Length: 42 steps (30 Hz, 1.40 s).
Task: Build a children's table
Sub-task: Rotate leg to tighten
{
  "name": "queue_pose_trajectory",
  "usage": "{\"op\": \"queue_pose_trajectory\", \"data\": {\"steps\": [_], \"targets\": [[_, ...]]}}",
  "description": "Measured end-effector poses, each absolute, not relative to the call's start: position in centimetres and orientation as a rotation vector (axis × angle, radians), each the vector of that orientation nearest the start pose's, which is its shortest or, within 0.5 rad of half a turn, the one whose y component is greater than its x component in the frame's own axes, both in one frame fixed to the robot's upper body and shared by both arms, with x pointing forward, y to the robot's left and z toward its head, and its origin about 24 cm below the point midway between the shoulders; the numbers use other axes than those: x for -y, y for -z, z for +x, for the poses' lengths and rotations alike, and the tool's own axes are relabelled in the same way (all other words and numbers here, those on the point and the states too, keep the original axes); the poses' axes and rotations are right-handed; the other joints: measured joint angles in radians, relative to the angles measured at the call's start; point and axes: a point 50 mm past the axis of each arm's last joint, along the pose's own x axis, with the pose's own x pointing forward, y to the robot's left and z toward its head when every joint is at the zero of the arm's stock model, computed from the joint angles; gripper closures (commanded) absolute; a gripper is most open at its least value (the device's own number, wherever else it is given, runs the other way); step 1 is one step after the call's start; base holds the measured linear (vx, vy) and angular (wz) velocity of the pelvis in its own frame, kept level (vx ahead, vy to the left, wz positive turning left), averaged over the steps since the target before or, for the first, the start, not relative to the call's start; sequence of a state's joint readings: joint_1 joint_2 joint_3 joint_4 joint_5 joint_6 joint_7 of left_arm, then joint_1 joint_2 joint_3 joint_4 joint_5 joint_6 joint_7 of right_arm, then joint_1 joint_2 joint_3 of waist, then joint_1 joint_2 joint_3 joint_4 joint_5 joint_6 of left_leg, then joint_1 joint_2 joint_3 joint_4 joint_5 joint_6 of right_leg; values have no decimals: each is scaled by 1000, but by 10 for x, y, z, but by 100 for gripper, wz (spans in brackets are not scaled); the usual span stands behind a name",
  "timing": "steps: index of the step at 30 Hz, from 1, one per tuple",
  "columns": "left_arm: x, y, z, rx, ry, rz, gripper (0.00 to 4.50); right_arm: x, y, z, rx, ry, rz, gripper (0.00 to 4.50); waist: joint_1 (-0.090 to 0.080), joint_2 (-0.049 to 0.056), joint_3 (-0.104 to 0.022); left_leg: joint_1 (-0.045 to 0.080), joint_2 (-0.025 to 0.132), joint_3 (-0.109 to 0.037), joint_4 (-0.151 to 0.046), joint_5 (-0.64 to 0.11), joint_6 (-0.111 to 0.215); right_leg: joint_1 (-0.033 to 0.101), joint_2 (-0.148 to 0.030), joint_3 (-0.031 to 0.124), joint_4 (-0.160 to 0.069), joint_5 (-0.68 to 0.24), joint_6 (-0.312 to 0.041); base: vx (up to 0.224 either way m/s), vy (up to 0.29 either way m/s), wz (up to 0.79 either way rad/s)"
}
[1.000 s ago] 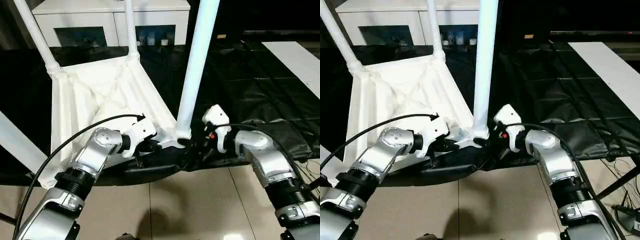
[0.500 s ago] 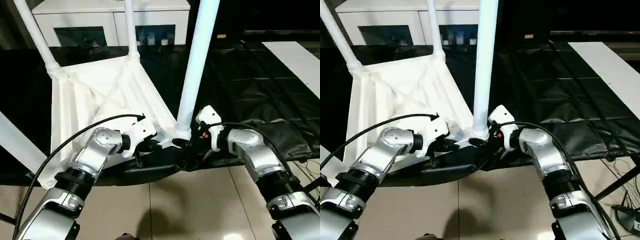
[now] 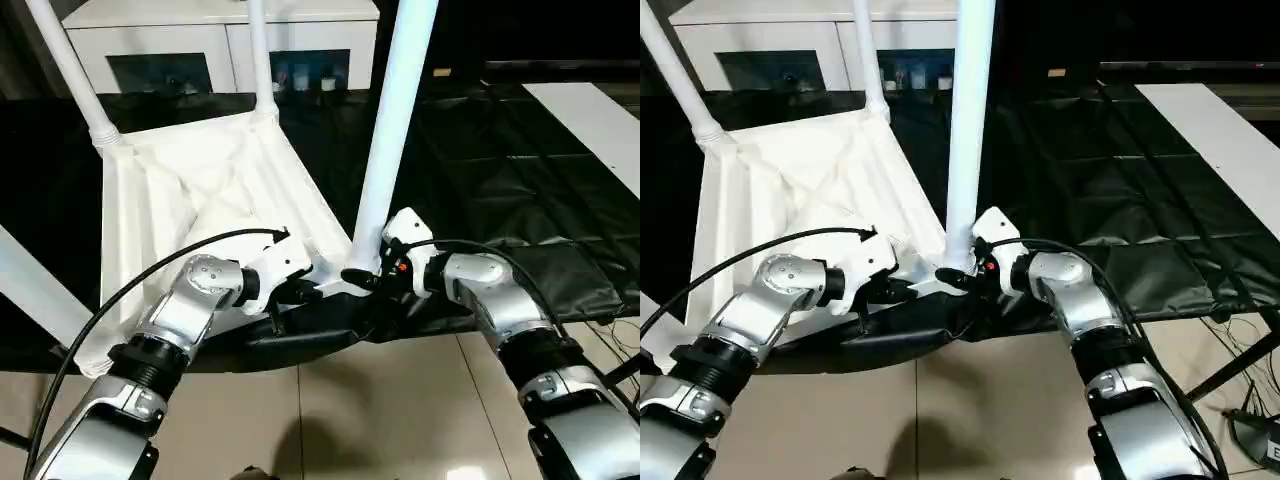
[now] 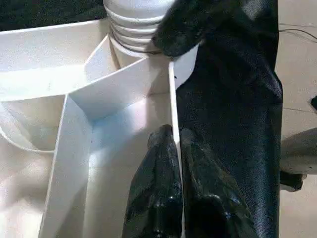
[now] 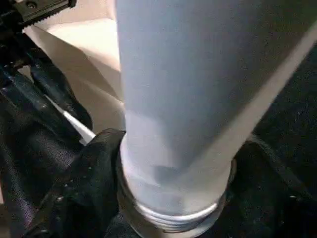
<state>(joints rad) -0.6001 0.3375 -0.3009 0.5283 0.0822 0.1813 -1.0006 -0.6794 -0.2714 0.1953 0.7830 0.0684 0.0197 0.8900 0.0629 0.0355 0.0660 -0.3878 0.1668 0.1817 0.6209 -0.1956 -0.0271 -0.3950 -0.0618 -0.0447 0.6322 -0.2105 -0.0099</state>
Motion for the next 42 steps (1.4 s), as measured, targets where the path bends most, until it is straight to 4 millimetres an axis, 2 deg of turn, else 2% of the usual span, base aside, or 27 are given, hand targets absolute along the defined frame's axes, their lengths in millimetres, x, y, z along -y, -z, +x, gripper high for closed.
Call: {"op": "queue_pose_trajectory", "data": {"steps": [4, 12, 17, 19, 25, 30, 31, 32, 34, 36, 37, 39, 42], "targets": [[-123, -56, 326, -425, 1146, 479, 450, 124, -56, 346, -284, -1010, -250, 172, -1, -1, 0, 0, 0, 0, 0, 0, 0, 0, 0, 0, 0, 0, 0, 0, 0, 0], [-126, -55, 327, -429, 1114, 467, 450, 118, -53, 348, -272, -969, -213, 176, -7, -2, 0, 0, 0, 1, 0, 0, 0, 0, 0, 0, 0, 2, -4, 0, 0, 0], [-117, -54, 333, -419, 1002, 436, 450, 110, -49, 353, -261, -791, -151, 177, -9, -2, 0, 0, 0, 3, 0, 0, 0, -1, 0, 2, 0, 4, -6, 0, 0, 0], [-107, -54, 340, -413, 940, 418, 450, 107, -47, 357, -261, -649, -110, 177, -5, -2, 0, 0, 0, 4, 0, 3, -3, -1, 0, 2, 0, 4, -6, 0, 0, 0], [-82, -54, 352, -414, 851, 397, 450, 98, -48, 365, -265, -369, -85, 178, 0, -2, 0, -1, 0, 10, 0, 3, -2, -2, -4, 2, -1, 5, -6, 0, 0, 0], [-69, -55, 357, -419, 822, 387, 450, 90, -48, 368, -271, -250, -110, 178, 0, -1, 0, -1, -2, 16, -2, 3, -1, -2, -10, 1, -1, 5, -6, 0, 0, 0], [-67, -55, 357, -420, 822, 386, 450, 88, -48, 368, -270, -242, -115, 178, 0, -1, 0, -1, -2, 18, -2, 3, -1, -2, -12, 1, -1, 5, -6, 0, 0, 0], [-66, -55, 358, -421, 822, 385, 450, 87, -48, 368, -269, -244, -114, 143, 0, -1, 0, -1, -2, 19, -2, 3, 1, -2, -13, 1, -1, 5, -6, 0, 0, 0], [-66, -55, 358, -422, 823, 384, 450, 88, -48, 368, -269, -250, -101, 108, -1, -1, 0, -1, -4, 19, -2, 3, 4, -2, -15, 1, -2, 5, -6, 0, 0, 0], [-70, -55, 360, -421, 798, 388, 450, 85, -47, 366, -267, -278, -72, 106, -5, -3, 0, -1, -5, 20, -2, 4, 5, -2, -15, 2, -2, 5, -6, 0, 0, 0], [-76, -55, 362, -423, 766, 389, 450, 80, -47, 365, -262, -312, -55, 91, -17, -3, 0, -1, -5, 20, -2, 4, 5, -3, -15, 2, -2, 7, -5, 0, 0, 0], [-84, -55, 364, -423, 732, 390, 450, 81, -46, 363, -265, -351, -40, 91, -29, -5, 1, -1, -4, 19, -2, 4, 5, -4, -15, 0, -3, 9, -3, 0, 0, 0], [-87, -56, 364, -423, 745, 389, 450, 88, -49, 363, -247, -414, -44, 91, -25, -5, 1, -2, -3, 19, -2, 4, 5, -5, -15, -1, -3, 9, -3, 0, 0, 0]]}}
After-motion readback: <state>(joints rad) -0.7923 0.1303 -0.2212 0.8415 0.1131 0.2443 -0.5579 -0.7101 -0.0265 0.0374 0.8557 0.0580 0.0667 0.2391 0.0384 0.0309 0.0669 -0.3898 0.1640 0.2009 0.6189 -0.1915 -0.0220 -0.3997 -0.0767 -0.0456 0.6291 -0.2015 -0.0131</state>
